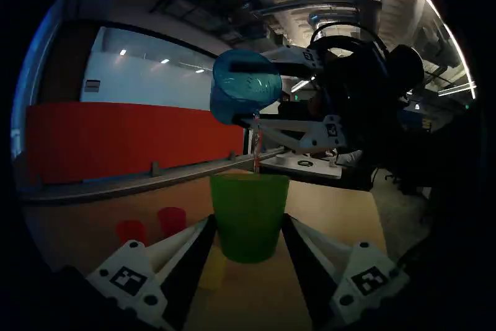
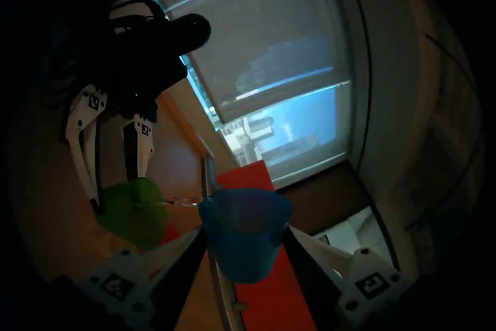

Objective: Pour water

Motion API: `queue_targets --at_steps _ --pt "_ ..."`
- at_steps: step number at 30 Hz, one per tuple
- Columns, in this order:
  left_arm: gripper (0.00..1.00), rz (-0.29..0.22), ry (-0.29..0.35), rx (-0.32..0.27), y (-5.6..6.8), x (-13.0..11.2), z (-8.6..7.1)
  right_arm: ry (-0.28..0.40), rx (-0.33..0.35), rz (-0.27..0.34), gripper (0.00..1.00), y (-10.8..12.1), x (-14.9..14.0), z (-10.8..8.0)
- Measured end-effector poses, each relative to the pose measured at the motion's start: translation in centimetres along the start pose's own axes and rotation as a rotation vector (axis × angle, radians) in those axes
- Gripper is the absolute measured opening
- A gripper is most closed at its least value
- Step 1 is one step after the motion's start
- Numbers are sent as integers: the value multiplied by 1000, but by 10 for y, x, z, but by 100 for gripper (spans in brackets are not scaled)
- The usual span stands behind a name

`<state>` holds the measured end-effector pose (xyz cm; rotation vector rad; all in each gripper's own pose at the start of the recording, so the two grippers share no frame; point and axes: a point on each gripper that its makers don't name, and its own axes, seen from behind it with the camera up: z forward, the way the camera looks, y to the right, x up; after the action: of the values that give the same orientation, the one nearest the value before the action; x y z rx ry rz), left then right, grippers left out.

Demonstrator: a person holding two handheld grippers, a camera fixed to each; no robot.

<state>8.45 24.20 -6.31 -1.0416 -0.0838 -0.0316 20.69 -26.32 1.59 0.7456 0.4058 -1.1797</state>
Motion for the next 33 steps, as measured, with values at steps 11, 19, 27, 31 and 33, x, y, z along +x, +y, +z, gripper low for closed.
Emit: queue_targets --at_steps 11,19,27,31,33 --pt "76 -1 3 2 -3 1 1 1 4 -24 86 -1 -1 3" --pt "76 -2 3 1 -5 0 2 0 4 -38 86 -1 -3 5" --pt "76 -3 3 -1 -6 -1 3 1 5 -49 86 0 -2 6" --pt "76 -3 4 -1 -7 -1 3 2 4 -56 86 0 -1 7" --pt "76 -4 3 -1 -7 -2 3 3 4 -59 86 -1 0 7"
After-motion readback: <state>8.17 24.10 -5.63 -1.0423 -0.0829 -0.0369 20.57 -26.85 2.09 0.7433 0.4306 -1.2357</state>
